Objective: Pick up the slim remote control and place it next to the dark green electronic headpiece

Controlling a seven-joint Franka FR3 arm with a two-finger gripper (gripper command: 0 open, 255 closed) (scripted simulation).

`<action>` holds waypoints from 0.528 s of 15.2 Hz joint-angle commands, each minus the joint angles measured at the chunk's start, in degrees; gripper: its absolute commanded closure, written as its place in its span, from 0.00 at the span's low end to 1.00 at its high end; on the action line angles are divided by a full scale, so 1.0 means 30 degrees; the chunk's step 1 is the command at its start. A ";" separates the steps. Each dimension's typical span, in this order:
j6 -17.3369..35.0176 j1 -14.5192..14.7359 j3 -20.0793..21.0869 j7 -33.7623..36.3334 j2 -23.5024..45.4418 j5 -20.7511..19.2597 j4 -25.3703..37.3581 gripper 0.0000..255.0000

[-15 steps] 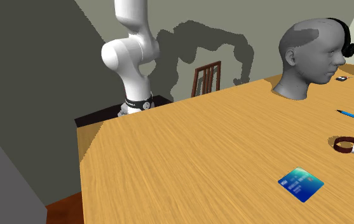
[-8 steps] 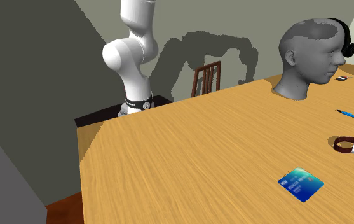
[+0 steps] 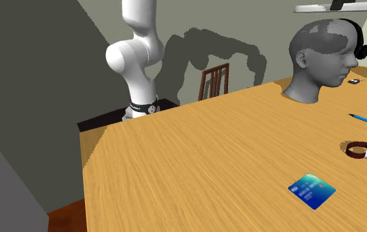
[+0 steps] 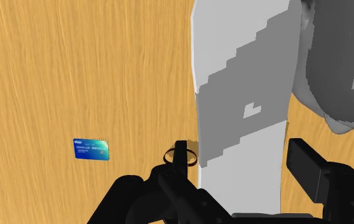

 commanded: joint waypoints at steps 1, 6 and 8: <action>0.0624 -0.0111 -0.0026 -0.0048 -0.0259 0.0098 -0.0848 1.00; 0.2151 -0.0302 -0.0072 -0.0107 -0.0791 0.0294 -0.2876 1.00; 0.2731 -0.0357 -0.0089 -0.0123 -0.0950 0.0350 -0.3606 1.00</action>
